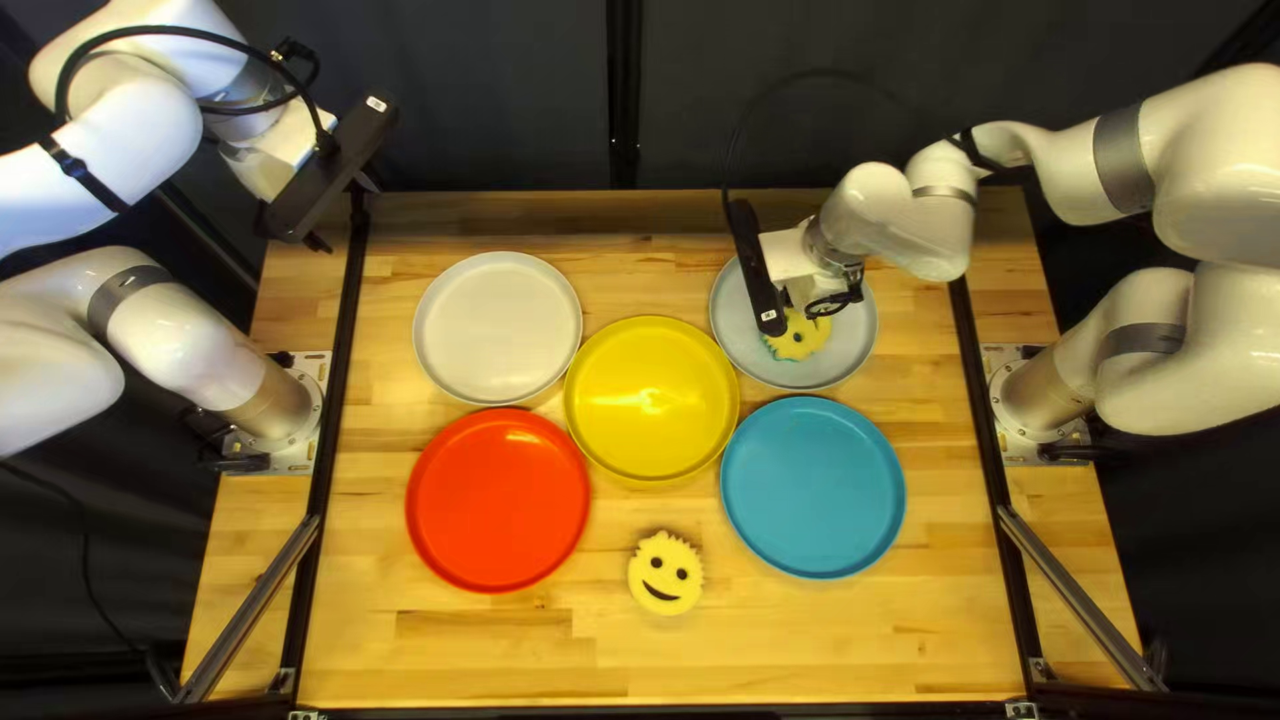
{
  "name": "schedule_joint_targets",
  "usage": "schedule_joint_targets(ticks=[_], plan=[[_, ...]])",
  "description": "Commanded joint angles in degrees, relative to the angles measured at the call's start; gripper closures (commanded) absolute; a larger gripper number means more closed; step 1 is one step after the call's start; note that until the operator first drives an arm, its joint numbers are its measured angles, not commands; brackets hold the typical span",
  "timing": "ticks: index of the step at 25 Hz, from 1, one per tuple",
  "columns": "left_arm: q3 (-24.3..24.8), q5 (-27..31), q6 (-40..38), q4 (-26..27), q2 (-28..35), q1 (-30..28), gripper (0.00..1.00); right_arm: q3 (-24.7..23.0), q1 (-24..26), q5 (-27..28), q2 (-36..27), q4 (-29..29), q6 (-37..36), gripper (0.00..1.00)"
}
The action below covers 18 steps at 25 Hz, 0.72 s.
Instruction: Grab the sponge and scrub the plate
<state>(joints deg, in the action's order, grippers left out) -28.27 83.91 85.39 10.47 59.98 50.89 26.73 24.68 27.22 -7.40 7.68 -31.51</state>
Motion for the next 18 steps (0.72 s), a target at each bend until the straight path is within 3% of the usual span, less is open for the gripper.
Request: schedule_joint_targets(ticks=[1, 8, 18], plan=[[0.0, 0.0, 0.0, 0.0, 0.0, 0.0, 0.0, 2.36, 5.14, -1.49, 2.58, -5.28, -9.05, 1.0], [0.0, 0.0, 0.0, 0.0, 0.0, 0.0, 0.0, 6.52, 9.73, -0.93, 5.89, -10.9, -17.73, 1.0], [0.0, 0.0, 0.0, 0.0, 0.0, 0.0, 0.0, -0.79, 2.17, -2.26, -0.66, -6.77, -9.51, 1.0]])
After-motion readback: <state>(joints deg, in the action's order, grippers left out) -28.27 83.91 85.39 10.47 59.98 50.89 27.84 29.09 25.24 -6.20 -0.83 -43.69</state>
